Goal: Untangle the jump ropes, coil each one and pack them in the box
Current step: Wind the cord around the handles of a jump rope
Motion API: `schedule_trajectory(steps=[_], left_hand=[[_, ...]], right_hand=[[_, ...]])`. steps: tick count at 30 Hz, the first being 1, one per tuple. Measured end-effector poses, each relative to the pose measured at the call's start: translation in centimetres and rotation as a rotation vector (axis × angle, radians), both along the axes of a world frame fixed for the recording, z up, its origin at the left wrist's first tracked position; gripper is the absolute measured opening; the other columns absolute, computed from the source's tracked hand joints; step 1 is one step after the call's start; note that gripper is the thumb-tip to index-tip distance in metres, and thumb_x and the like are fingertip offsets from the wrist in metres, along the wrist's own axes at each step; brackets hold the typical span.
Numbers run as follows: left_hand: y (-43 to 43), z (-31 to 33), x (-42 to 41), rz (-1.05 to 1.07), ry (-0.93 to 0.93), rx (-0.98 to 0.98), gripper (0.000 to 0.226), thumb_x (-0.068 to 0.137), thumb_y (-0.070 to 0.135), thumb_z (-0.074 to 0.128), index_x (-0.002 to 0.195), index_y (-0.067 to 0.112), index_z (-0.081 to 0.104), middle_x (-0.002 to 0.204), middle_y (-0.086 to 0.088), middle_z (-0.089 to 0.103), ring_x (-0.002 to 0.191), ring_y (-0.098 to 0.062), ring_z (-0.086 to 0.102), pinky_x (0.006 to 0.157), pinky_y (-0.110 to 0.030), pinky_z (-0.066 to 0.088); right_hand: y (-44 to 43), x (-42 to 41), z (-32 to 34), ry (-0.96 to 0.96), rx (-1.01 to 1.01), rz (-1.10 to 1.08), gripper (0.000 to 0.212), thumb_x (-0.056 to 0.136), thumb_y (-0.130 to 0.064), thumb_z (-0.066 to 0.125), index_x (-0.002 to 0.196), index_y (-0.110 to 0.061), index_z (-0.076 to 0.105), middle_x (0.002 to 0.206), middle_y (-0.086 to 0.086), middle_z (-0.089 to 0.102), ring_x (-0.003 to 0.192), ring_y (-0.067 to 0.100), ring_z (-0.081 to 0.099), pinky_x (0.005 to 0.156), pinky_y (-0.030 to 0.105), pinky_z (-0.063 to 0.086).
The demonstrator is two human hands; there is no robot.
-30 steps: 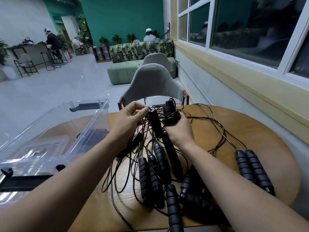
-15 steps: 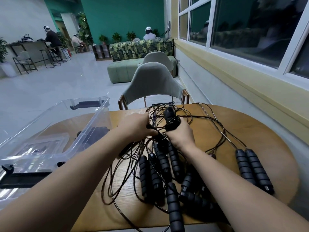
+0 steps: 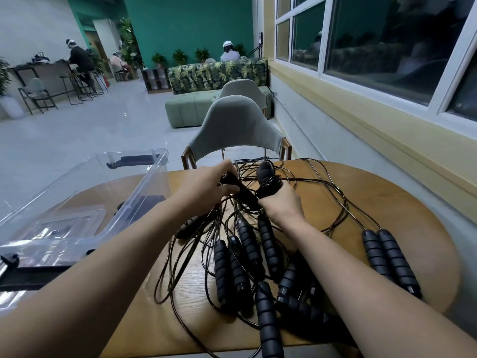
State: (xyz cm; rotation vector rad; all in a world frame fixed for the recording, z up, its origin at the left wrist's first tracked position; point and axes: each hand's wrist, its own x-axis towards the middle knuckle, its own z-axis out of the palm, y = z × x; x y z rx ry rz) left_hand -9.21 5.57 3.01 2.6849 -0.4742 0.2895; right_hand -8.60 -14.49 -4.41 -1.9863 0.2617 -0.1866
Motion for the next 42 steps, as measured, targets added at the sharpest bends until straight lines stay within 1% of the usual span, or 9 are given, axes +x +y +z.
schedule_trajectory(steps=[5,11,18,23,27,32,34,37,42], left_hand=[[1.3,-0.7,-0.2,0.004,-0.011,-0.428,0.017,0.099,0.022,0.073,0.111,0.024,0.063,0.101,0.003,0.071,0.086,-0.013,0.069,0.075,-0.032,0.056],[1.6,-0.3,0.1,0.065,0.229,-1.093,0.021,0.109,0.025,0.058,0.12,0.012,0.045,0.111,-0.012,0.079,0.096,-0.031,0.079,0.08,-0.04,0.051],[1.7,-0.7,1.0,0.276,0.379,-0.933,0.046,0.103,0.029,0.068,0.135,0.014,0.039,0.114,-0.013,0.076,0.085,-0.024,0.079,0.068,-0.033,0.051],[2.7,-2.1,1.8,0.391,0.324,-0.593,0.072,0.09,0.052,0.077,0.143,0.021,0.039,0.123,-0.008,0.063,0.108,-0.027,0.069,0.1,-0.05,0.058],[1.6,-1.6,1.0,0.323,0.177,-0.428,0.038,0.093,0.067,0.063,0.107,0.032,0.062,0.131,-0.006,0.057,0.124,-0.027,0.058,0.11,-0.05,0.049],[-0.9,1.4,-2.1,0.072,0.137,-0.4,0.058,0.078,0.09,0.06,0.102,0.038,0.067,0.109,0.012,0.071,0.103,-0.007,0.069,0.092,-0.041,0.059],[-2.0,2.6,-3.2,-0.044,0.235,-0.389,0.051,0.079,0.082,0.07,0.105,0.039,0.071,0.098,0.012,0.078,0.094,-0.004,0.073,0.086,-0.036,0.059],[-2.5,3.4,-3.4,-0.131,0.176,-0.384,0.009,0.093,0.036,0.079,0.101,0.032,0.077,0.085,0.008,0.08,0.078,-0.008,0.076,0.077,-0.034,0.06],[-0.2,3.1,-1.1,0.031,0.013,-0.519,0.019,0.099,0.015,0.07,0.086,0.026,0.078,0.076,0.003,0.078,0.067,-0.02,0.076,0.073,-0.05,0.065]], right_hand=[[-1.3,0.2,1.1,0.069,0.352,0.095,0.009,0.08,-0.005,0.074,0.087,-0.008,0.069,0.071,0.009,0.068,0.052,0.022,0.058,0.048,0.026,0.035],[-2.6,-0.6,1.0,0.091,0.403,0.096,0.008,0.08,0.003,0.071,0.085,-0.003,0.068,0.07,0.018,0.061,0.053,0.024,0.055,0.048,0.027,0.034],[-2.5,-0.5,1.3,-0.01,0.391,0.032,0.027,0.079,0.007,0.07,0.104,0.0,0.067,0.068,0.009,0.065,0.052,0.021,0.057,0.044,0.025,0.04],[-2.8,-0.8,2.3,-0.083,0.374,0.102,0.026,0.08,0.007,0.071,0.105,0.001,0.066,0.076,0.01,0.067,0.059,0.02,0.062,0.049,0.03,0.05],[-3.4,-1.1,3.7,-0.146,0.34,0.148,0.024,0.08,0.006,0.075,0.103,0.002,0.067,0.08,0.012,0.068,0.068,0.023,0.064,0.061,0.037,0.056],[-4.6,-1.7,7.9,-0.143,0.19,0.28,0.029,0.082,0.011,0.073,0.106,-0.003,0.065,0.078,0.012,0.069,0.059,0.019,0.065,0.054,0.032,0.053],[-4.6,-1.8,9.8,-0.147,0.114,0.335,0.032,0.08,0.01,0.075,0.108,-0.004,0.065,0.083,0.016,0.069,0.063,0.022,0.066,0.056,0.033,0.055],[-4.8,-2.3,12.7,-0.141,0.071,0.401,0.032,0.081,0.01,0.078,0.108,-0.004,0.067,0.085,0.018,0.07,0.068,0.026,0.067,0.059,0.036,0.058],[-7.7,-2.7,16.7,-0.064,0.17,0.469,0.029,0.085,0.007,0.076,0.112,0.005,0.066,0.084,0.023,0.069,0.066,0.025,0.067,0.056,0.033,0.055]])
